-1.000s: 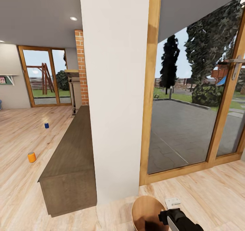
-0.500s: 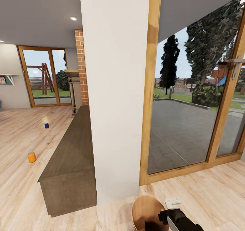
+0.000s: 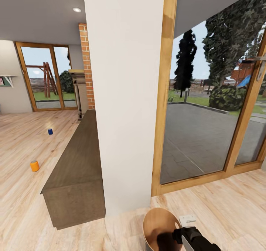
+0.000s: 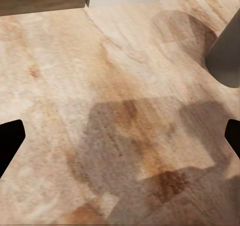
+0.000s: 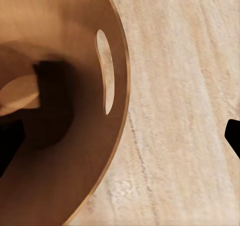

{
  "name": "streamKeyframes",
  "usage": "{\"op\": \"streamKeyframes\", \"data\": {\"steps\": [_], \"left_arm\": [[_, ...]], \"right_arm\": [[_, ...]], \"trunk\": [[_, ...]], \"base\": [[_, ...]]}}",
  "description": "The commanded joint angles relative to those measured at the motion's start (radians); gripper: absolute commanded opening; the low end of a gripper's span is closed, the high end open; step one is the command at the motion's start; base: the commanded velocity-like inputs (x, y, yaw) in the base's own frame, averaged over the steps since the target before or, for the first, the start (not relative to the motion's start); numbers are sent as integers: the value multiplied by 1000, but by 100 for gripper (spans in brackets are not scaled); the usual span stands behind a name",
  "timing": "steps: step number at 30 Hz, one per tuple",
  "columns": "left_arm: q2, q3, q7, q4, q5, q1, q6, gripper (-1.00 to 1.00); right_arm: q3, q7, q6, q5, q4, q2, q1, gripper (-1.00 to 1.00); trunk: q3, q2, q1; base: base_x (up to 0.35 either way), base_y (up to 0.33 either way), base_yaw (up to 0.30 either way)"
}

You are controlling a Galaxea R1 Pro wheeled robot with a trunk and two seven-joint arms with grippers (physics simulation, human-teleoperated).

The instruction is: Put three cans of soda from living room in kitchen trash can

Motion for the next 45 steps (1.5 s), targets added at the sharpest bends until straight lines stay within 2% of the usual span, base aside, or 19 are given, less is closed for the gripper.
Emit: {"op": "streamKeyframes", "data": {"steps": [1, 36, 40, 45], "left_arm": [[0, 0, 0, 0, 0, 0, 0, 100], [0, 0, 0, 3, 0, 0, 0, 100], [0, 0, 0, 3, 0, 0, 0, 100], [0, 0, 0, 3, 0, 0, 0, 100]], "right_arm": [[0, 0, 0, 0, 0, 0, 0, 100], [2, 0, 0, 2, 0, 0, 0, 100], [2, 0, 0, 2, 0, 0, 0, 100], [2, 0, 0, 2, 1, 0, 0, 100]], "trunk": [[0, 0, 0], [0, 0, 0], [-15, -1, 2], [-15, -1, 2]], "base": [[0, 0, 0], [67, 0, 0], [2, 0, 0], [0, 0, 0]]}}
